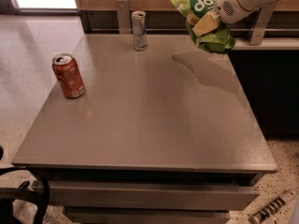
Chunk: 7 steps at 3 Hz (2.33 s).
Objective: Move green rice chip bag near redbull can
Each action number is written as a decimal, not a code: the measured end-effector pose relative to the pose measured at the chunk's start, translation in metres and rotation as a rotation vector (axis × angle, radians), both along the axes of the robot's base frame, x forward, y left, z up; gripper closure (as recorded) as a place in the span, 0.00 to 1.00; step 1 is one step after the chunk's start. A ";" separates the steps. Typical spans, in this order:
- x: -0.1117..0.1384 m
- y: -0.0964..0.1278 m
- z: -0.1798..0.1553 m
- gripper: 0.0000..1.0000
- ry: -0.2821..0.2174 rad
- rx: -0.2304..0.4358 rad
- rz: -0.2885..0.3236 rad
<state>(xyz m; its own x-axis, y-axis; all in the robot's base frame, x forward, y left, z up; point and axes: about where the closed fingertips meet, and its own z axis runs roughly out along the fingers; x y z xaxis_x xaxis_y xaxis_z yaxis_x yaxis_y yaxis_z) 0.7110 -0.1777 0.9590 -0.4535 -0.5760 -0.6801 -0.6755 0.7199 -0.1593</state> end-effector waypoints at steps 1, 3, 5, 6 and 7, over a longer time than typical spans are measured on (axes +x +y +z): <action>0.021 0.010 0.012 1.00 -0.078 0.023 0.011; 0.079 0.021 0.011 0.98 -0.144 0.033 -0.024; 0.079 0.026 0.004 0.46 -0.132 0.033 -0.016; 0.080 0.028 0.001 0.22 -0.128 0.033 -0.012; 0.081 0.030 -0.002 0.01 -0.124 0.033 -0.009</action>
Offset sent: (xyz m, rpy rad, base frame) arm 0.0825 0.0180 0.0156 0.0321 -0.1717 -0.0327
